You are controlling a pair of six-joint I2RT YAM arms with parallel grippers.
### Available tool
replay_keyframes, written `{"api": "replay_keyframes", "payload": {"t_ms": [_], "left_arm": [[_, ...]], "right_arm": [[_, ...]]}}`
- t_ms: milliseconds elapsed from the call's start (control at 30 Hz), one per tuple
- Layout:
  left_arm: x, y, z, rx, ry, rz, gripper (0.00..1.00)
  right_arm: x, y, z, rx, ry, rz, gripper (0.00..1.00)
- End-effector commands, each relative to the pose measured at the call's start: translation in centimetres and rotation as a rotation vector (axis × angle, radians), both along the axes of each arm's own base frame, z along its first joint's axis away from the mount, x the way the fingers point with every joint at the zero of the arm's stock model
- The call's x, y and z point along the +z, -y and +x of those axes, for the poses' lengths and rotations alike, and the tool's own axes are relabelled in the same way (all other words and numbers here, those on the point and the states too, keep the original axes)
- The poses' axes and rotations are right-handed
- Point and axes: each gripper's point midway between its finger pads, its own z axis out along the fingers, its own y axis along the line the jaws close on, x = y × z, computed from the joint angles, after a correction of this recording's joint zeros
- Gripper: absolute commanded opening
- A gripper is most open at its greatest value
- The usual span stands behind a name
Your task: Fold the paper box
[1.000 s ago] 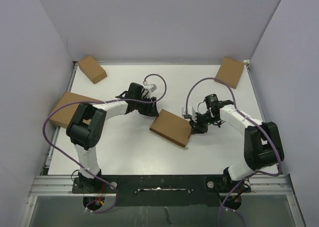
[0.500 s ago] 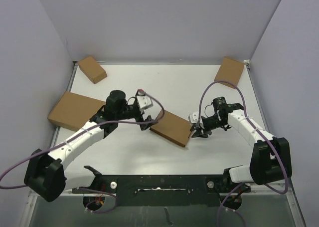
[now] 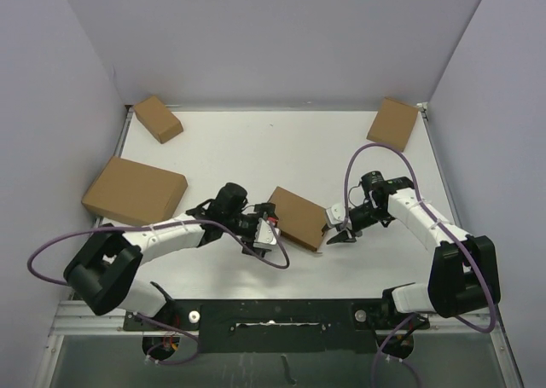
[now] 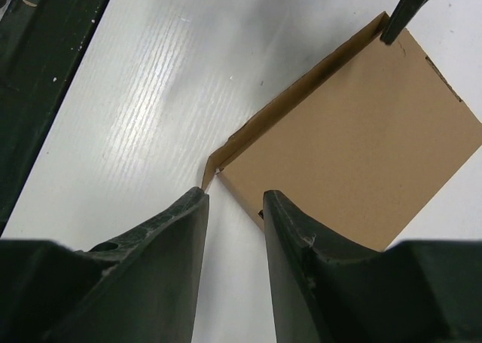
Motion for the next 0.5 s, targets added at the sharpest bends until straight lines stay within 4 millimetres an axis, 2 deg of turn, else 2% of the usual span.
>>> {"api": "replay_keyframes", "payload": {"t_ms": [0, 100, 233, 333, 467], "left_arm": [[-0.2, 1.3, 2.7, -0.028, 0.119, 0.020, 0.88], [-1.4, 1.4, 4.1, 0.012, 0.165, 0.038, 0.82], [-1.7, 1.5, 5.3, 0.044, 0.204, 0.042, 0.74], [-2.2, 1.5, 5.5, 0.056, 0.218, 0.044, 0.57], [-2.9, 1.5, 5.2, 0.053, 0.206, 0.052, 0.55]], "right_arm": [[0.7, -0.7, -0.5, 0.032, 0.003, 0.057, 0.37], [0.7, -0.8, -0.6, 0.039, 0.006, 0.060, 0.37], [0.5, -0.8, -0.7, 0.043, 0.007, 0.056, 0.37], [0.3, -0.9, -0.8, 0.049, 0.011, 0.050, 0.36], [-0.1, -1.3, -0.9, 0.065, 0.032, 0.031, 0.36]]}}
